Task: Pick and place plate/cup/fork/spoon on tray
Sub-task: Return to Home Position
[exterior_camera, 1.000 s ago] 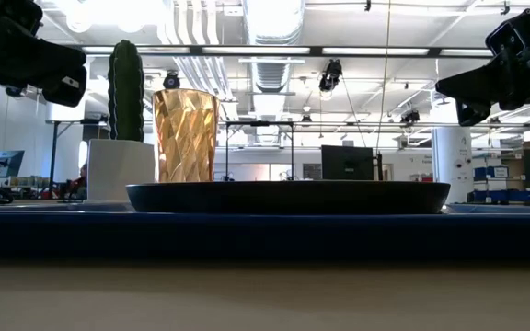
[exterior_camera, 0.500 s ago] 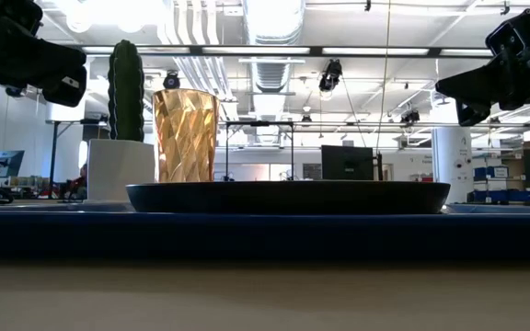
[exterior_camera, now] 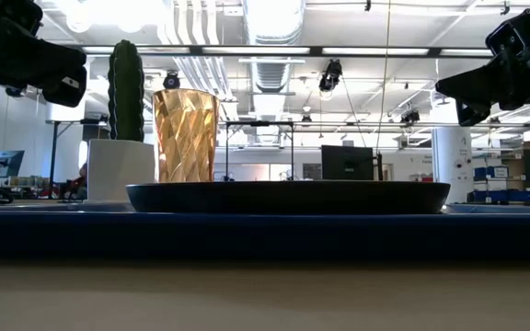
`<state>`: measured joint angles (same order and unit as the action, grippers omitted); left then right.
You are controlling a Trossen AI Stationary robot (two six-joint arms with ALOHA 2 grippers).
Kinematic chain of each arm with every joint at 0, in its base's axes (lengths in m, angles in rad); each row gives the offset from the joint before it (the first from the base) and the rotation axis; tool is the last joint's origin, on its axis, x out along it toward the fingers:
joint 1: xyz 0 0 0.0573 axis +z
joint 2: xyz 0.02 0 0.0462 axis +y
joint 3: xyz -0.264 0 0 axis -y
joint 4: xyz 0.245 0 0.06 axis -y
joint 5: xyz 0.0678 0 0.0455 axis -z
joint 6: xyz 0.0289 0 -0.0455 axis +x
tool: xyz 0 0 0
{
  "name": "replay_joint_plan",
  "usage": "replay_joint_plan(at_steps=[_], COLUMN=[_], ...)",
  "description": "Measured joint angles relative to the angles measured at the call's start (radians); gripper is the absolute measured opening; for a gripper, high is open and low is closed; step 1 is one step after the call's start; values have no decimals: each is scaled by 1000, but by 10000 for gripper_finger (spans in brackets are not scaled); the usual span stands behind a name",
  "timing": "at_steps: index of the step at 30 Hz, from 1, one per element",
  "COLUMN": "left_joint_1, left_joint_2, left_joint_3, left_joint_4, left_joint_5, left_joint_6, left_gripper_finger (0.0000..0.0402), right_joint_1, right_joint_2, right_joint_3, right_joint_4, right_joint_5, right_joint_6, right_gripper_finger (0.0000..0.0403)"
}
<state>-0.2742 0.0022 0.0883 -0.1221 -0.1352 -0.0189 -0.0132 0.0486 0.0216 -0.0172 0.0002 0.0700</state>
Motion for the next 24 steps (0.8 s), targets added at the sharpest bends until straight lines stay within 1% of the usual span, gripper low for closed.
replay_joint_plan(at_steps=[14,24], left_joint_1=[0,0], left_joint_2=[0,17], left_joint_3=[-20,-35], left_joint_4=[1,41], left_joint_5=[0,0], left_joint_6=[0,0], left_gripper_finger=[6,6], right_joint_1=[0,0], right_joint_2=[0,0], right_joint_3=[0,0], right_joint_4=[0,0], right_joint_5=[0,0], right_joint_6=[0,0], right_gripper_finger=[9,9])
